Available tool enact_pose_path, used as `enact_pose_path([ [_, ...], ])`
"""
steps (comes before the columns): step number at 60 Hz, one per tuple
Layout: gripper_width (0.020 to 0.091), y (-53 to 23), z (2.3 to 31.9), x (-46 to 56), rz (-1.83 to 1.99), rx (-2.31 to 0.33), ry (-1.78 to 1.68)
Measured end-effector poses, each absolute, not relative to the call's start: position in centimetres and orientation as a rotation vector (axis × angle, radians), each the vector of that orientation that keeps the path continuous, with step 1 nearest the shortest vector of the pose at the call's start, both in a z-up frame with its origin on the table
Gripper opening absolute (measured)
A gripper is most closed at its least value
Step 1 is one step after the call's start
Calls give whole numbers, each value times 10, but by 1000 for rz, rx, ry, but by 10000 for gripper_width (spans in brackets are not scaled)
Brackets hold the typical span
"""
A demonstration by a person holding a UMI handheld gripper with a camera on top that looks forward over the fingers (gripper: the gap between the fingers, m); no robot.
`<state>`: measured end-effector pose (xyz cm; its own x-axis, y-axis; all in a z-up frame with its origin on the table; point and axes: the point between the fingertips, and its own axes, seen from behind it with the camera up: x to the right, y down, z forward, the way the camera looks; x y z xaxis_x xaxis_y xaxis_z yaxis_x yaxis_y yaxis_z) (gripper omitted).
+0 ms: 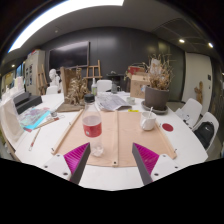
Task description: Pour water
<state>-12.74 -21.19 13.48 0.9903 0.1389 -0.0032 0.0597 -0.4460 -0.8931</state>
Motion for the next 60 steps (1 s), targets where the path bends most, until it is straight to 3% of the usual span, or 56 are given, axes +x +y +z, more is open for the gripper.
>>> enact_pose_path([
  [12, 854, -150, 102, -187, 123, -1976, -136],
  [19, 799, -116, 80, -197, 84, -1966, -138],
  [23, 679, -103, 68, -199, 76, -1971, -117],
  [28, 469, -92, 65, -206, 101, -1957, -102],
  [30, 458, -91, 64, -206, 95, -1954, -93],
  [41, 245, -88, 63, -211, 96, -1943, -105],
  [52, 237, -89, 71, -215, 112, -1959, -135],
  [60, 237, -78, 107, -221, 184, -1937, -100],
])
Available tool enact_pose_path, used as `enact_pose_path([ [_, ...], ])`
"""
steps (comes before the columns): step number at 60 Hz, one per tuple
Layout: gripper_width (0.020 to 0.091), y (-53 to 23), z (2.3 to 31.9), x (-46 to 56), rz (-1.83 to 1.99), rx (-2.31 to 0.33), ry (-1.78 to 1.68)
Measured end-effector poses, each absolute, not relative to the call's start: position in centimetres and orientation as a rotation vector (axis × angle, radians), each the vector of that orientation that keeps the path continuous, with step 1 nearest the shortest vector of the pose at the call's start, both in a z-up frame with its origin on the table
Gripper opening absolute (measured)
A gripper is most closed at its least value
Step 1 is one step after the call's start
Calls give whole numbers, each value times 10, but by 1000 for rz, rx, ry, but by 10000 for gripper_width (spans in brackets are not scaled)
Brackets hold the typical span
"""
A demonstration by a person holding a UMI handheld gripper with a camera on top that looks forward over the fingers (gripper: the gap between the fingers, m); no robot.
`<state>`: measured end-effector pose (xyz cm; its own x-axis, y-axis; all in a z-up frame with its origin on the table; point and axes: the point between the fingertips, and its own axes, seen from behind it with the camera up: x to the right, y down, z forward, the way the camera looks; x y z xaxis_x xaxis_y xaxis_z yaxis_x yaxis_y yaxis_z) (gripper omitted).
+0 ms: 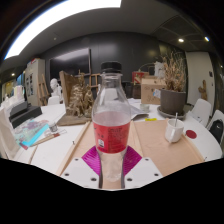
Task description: Pour water
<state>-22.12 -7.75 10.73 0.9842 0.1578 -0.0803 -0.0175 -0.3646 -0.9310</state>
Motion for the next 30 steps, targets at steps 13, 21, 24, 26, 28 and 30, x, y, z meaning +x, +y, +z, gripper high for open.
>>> enact_pose_path([
  [13, 235, -28, 191, -215, 580, -1855, 228],
  [21, 233, 7, 222, -191, 915, -1792, 550],
  [24, 233, 21, 224, -185, 1033, -1760, 673],
  [26, 233, 30, 223, -179, 1114, -1740, 753],
  [28, 233, 38, 221, -174, 1194, -1719, 834],
  [30, 234, 43, 221, -168, 1271, -1695, 913],
])
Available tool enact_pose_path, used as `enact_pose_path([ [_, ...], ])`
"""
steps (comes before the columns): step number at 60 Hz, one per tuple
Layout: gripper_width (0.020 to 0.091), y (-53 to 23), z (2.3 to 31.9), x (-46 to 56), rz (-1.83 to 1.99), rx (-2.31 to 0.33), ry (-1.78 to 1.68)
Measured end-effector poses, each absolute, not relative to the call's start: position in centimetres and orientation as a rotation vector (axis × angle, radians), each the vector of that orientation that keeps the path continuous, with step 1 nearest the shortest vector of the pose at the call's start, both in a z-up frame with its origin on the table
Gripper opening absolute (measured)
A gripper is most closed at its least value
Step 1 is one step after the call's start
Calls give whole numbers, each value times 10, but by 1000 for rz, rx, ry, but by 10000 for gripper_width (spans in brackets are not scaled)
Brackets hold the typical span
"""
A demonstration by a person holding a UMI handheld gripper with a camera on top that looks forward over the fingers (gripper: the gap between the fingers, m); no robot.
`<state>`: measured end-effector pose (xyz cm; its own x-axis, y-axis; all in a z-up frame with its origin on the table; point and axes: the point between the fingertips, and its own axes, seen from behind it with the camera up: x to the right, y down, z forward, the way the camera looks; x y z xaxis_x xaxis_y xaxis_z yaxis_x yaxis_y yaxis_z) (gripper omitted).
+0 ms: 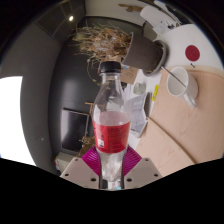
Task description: Pour water
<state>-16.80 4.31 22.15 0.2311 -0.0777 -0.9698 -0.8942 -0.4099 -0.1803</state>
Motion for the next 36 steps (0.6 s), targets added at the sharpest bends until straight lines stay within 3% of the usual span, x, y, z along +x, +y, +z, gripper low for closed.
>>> enact_pose_path([
  [17, 235, 88, 194, -139, 1788, -1422, 1443],
  [36, 234, 94, 179, -131, 1863, -1408, 1532],
])
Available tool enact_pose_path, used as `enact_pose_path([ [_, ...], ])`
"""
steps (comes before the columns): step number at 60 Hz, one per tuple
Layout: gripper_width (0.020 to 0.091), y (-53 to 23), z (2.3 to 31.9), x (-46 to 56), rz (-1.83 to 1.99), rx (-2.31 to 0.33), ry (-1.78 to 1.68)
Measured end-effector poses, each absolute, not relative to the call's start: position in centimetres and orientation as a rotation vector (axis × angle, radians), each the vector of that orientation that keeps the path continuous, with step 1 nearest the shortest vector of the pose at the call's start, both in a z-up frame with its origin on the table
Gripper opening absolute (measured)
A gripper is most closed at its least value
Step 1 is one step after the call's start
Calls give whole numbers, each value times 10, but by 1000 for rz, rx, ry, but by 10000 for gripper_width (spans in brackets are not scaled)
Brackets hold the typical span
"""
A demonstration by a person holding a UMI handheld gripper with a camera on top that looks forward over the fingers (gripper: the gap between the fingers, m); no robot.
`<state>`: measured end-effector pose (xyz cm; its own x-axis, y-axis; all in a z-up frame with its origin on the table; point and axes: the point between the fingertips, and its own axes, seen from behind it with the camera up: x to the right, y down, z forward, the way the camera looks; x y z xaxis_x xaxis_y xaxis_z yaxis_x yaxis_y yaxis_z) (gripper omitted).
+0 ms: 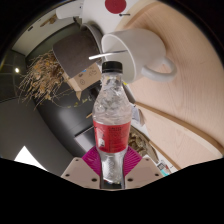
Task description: Pour water
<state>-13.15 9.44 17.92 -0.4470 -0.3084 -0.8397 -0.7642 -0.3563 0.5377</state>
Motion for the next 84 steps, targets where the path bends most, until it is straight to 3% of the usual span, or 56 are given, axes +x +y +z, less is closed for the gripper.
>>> enact_pose_path([
  [10, 234, 90, 192, -135, 1870, -1482, 1449],
  [18, 233, 86, 230, -134, 1753, -1639, 1139],
  [33, 235, 105, 311, -47, 1129, -1744, 449],
  [43, 235, 119, 323, 51, 654, -1733, 197],
  [52, 235, 130, 273, 144, 298, -1759, 100],
  [69, 235, 134, 118, 199, 43, -1892, 0],
  [84, 240, 129, 55, 208, 68, -1942, 32],
])
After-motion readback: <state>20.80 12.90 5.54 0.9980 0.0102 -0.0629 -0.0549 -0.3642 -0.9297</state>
